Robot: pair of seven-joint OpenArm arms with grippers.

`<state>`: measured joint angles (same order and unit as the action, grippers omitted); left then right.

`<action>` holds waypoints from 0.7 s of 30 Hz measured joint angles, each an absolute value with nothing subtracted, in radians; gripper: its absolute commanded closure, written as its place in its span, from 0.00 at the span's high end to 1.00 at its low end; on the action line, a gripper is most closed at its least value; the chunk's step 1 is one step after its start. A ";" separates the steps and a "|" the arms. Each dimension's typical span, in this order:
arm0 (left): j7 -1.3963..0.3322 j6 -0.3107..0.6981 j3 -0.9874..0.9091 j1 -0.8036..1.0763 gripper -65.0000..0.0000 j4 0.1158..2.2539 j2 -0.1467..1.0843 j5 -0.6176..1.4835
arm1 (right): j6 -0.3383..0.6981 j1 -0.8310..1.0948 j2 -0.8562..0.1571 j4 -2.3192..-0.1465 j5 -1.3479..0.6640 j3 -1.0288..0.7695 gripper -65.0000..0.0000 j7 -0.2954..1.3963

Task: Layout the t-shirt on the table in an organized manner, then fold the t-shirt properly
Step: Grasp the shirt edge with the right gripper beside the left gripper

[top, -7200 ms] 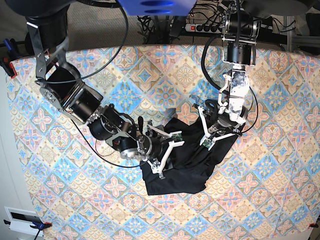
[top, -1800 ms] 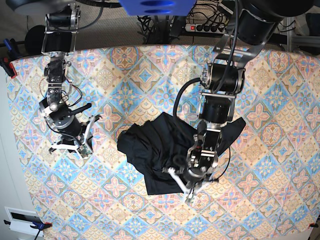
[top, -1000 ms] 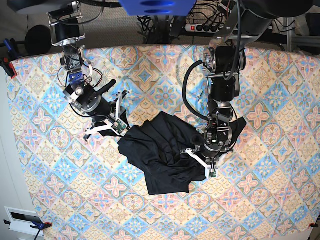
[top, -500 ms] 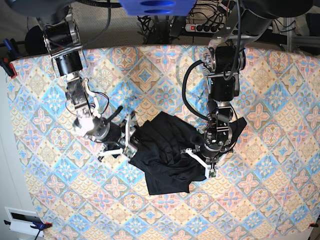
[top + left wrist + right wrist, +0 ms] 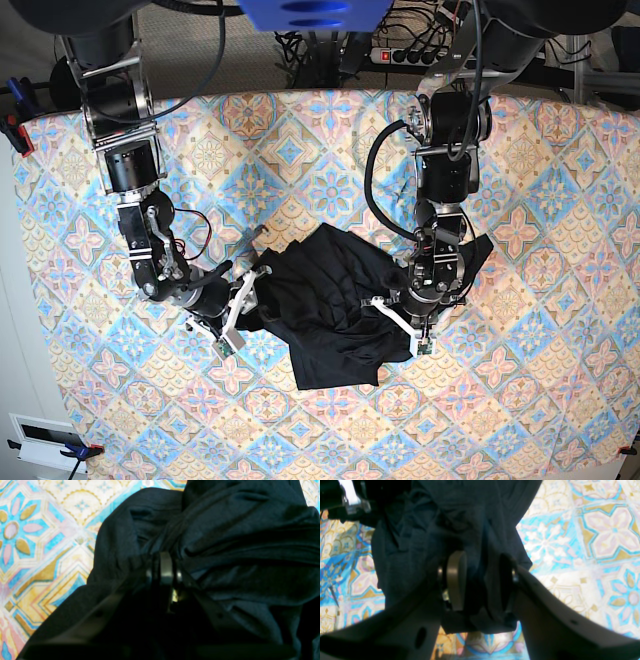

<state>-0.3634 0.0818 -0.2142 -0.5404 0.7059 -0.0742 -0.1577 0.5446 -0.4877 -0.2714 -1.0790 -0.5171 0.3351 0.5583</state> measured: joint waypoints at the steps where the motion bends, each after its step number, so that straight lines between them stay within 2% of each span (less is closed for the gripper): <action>1: -0.363 0.081 -0.214 -0.540 0.00 0.706 -0.074 -0.158 | 0.545 -0.485 -0.271 -1.078 -0.517 0.335 0.34 0.562; 21: -0.363 0.085 -0.214 -0.540 0.00 0.706 -0.072 -0.157 | 0.544 -0.480 -0.202 -1.076 -0.514 0.336 0.33 0.588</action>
